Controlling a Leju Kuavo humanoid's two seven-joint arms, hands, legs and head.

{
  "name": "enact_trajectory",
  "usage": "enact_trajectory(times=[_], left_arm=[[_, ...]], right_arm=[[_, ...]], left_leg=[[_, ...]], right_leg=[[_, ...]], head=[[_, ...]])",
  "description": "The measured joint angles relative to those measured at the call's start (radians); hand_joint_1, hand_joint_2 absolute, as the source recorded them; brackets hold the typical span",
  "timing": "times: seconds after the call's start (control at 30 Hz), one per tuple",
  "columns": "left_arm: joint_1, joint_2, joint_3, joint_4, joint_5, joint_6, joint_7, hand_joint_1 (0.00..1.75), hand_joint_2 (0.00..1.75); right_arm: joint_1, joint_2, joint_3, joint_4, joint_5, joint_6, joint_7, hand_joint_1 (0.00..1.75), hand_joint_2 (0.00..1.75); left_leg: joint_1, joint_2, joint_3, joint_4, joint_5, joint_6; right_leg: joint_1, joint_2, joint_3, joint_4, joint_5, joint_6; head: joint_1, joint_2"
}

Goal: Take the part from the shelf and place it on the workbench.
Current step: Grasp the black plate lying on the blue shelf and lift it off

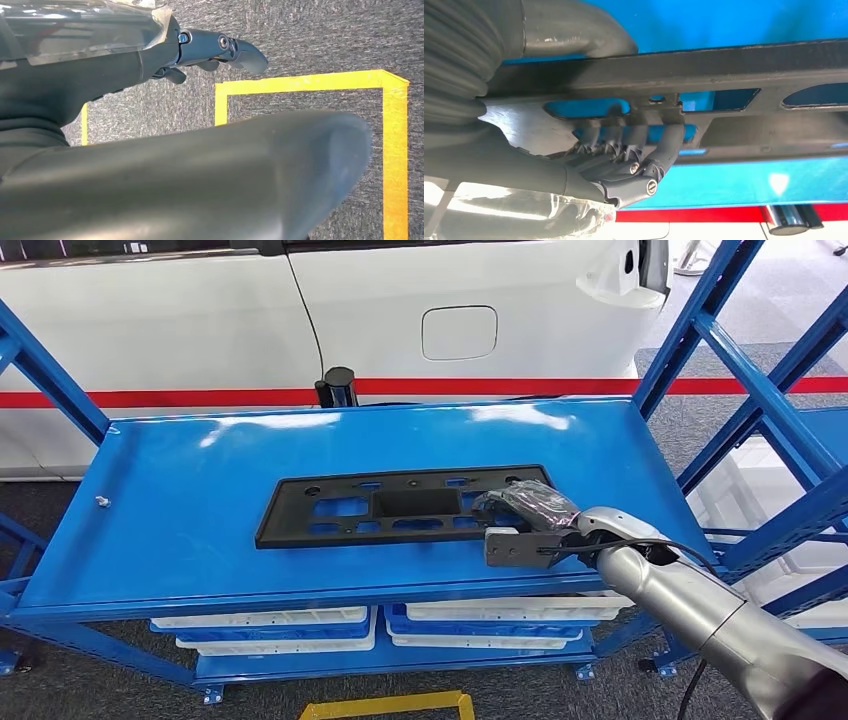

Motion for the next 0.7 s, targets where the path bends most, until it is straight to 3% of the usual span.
enact_trajectory(times=[0.7], left_arm=[[-0.001, 0.000, -0.016, 0.000, -0.010, 0.012, 0.003, 0.00, 0.00]], right_arm=[[-0.104, 0.087, -0.057, 0.173, 0.071, -0.010, -0.051, 1.75, 1.75]], left_leg=[[0.000, 0.000, 0.001, 0.000, 0.001, 0.000]], right_leg=[[0.000, 0.000, 0.009, 0.001, 0.001, 0.000]], head=[[0.000, 0.000]])
